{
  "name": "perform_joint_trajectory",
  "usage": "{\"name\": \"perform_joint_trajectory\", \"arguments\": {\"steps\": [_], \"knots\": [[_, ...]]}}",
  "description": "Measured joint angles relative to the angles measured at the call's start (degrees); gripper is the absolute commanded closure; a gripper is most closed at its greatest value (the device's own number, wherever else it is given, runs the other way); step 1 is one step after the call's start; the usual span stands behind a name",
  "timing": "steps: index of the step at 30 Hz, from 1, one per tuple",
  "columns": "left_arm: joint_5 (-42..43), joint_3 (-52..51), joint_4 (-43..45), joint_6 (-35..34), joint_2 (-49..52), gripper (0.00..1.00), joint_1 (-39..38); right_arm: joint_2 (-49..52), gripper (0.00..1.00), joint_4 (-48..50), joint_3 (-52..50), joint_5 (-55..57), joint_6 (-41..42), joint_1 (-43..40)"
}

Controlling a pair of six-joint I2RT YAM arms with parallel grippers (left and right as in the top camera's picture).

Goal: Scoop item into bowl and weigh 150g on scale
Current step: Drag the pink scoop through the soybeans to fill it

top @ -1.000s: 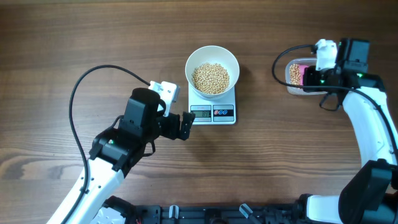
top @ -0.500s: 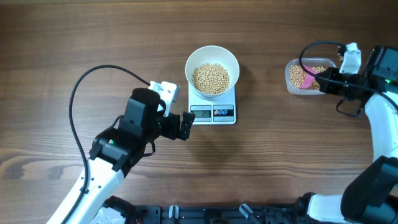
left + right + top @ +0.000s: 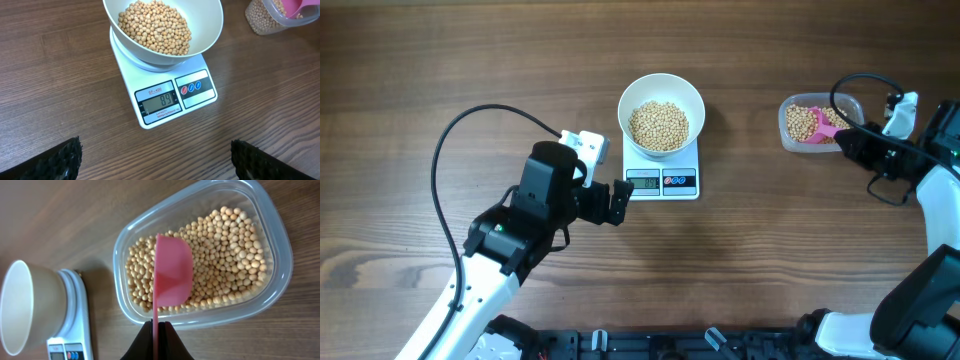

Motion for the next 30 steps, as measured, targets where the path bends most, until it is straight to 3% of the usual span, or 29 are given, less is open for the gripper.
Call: {"name": "perform_joint_trajectory", "arguments": {"steps": [14, 30], "knots": [[0.0, 0.0, 0.0, 0.0, 0.0, 0.0, 0.0, 1.79, 0.96, 6.27, -3.5, -7.04, 11.87, -3.67], [0.0, 0.0, 0.0, 0.0, 0.0, 0.0, 0.0, 7.72, 0.96, 6.86, -3.5, -15.37, 16.46, -6.08]]}}
